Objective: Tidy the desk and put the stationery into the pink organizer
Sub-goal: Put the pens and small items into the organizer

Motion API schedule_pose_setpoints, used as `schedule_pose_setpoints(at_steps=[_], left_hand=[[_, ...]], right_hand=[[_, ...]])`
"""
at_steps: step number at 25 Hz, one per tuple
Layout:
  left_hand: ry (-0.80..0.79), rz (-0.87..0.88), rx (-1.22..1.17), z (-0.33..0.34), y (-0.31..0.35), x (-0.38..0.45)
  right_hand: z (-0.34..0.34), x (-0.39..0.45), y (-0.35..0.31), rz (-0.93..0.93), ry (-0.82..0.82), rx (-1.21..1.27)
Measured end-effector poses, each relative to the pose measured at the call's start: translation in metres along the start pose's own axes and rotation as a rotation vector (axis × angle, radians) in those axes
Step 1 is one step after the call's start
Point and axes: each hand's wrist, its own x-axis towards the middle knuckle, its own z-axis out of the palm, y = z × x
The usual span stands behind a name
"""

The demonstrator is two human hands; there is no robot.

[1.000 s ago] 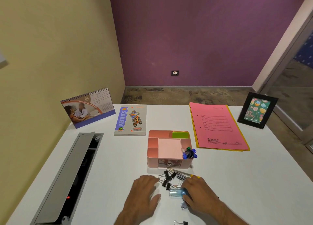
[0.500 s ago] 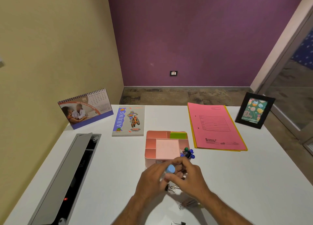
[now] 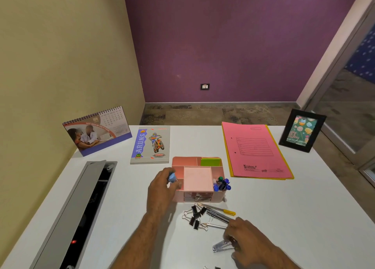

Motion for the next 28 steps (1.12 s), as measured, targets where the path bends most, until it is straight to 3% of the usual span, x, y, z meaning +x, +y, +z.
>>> schedule_pose_setpoints(at_steps=[8,15,18,21,23,28], left_hand=[[-0.056,0.061,0.266,0.014,-0.017,0.003],[-0.124,0.174,0.464,0.010,-0.017,0.001],[-0.109,0.338,0.312,0.011,-0.019,-0.005],[-0.350,0.572,0.157,0.014,-0.003,-0.017],[-0.489,0.601,0.104,0.017,0.014,-0.025],[-0.355,0.582,0.024,0.032,0.020,-0.032]], right_hand=[[0.000,0.001,-0.002,0.042,0.118,-0.042],[-0.006,0.006,-0.004,0.082,0.212,0.464],[-0.026,0.012,-0.019,0.112,0.367,0.604],[-0.054,0.024,-0.037,0.144,0.526,0.727],[-0.070,0.034,-0.047,0.148,0.603,0.760],[-0.085,0.042,-0.062,0.178,0.657,0.789]])
